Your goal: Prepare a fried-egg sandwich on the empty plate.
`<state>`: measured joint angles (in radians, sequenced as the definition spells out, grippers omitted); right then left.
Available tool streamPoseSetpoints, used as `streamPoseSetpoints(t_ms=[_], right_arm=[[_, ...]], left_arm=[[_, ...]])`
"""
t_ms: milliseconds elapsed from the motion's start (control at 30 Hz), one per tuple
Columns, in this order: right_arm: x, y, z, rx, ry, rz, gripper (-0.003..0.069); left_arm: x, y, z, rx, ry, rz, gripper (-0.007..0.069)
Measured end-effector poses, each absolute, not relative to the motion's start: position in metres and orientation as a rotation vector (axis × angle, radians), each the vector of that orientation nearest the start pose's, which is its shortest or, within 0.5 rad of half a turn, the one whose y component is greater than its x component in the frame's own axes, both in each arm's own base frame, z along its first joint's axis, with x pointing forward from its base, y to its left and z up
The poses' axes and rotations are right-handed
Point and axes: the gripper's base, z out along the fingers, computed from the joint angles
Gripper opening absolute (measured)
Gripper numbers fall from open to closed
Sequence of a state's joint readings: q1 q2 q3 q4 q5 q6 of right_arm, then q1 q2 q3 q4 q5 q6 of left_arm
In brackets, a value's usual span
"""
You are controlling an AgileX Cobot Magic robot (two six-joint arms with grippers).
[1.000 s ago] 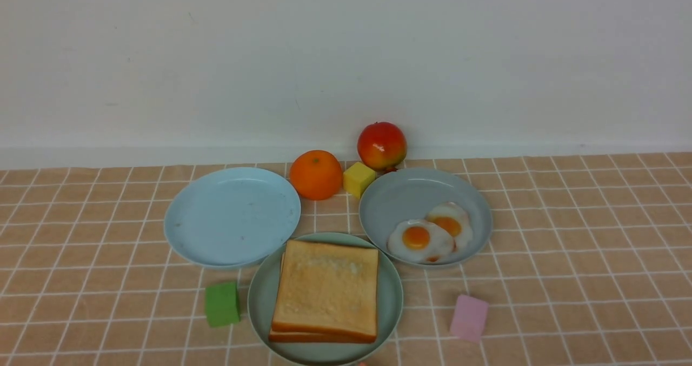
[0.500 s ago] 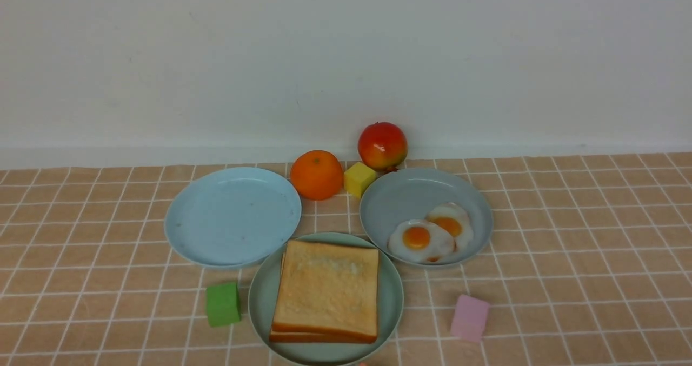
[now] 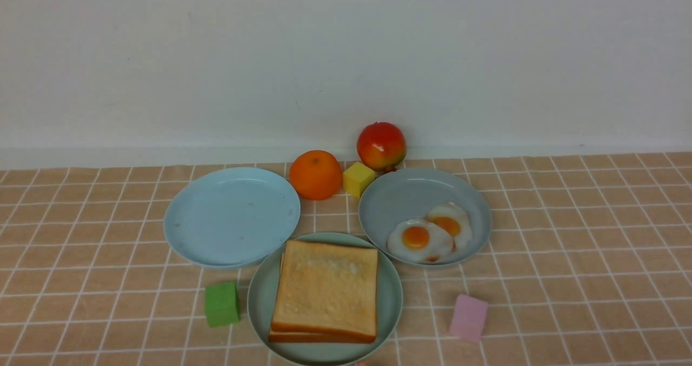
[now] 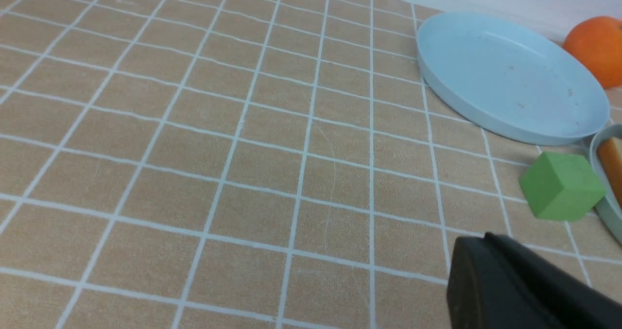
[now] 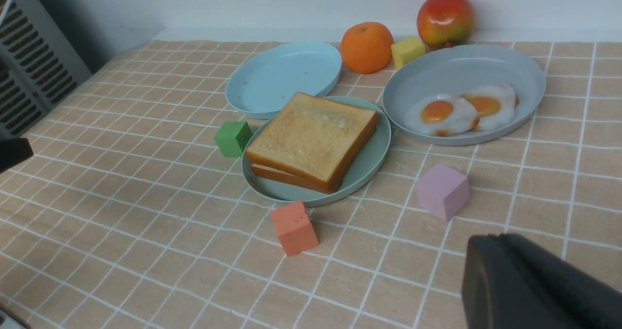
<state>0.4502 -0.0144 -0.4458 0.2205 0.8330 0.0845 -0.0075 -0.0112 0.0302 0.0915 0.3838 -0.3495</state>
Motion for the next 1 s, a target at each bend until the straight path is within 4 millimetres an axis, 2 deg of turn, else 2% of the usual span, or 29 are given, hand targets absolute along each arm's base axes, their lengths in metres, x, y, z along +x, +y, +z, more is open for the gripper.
streamPoseSetpoints(t_ms=[667, 800, 1000], right_arm=[[0.000, 0.016, 0.282, -0.294, 1.861, 0.607, 0.0045], [0.002, 0.016, 0.283, -0.176, 1.863, 0.519, 0.0050], [0.016, 0.008, 0.274, 0.032, 1.801, 0.248, 0.0057]], left_arm=[[0.052, 0.003, 0.169, -0.268, 1.868, -0.153, 0.0029], [0.052, 0.003, 0.169, -0.269, 1.868, -0.154, 0.0033], [0.052, 0.003, 0.169, -0.269, 1.868, -0.154, 0.0039]])
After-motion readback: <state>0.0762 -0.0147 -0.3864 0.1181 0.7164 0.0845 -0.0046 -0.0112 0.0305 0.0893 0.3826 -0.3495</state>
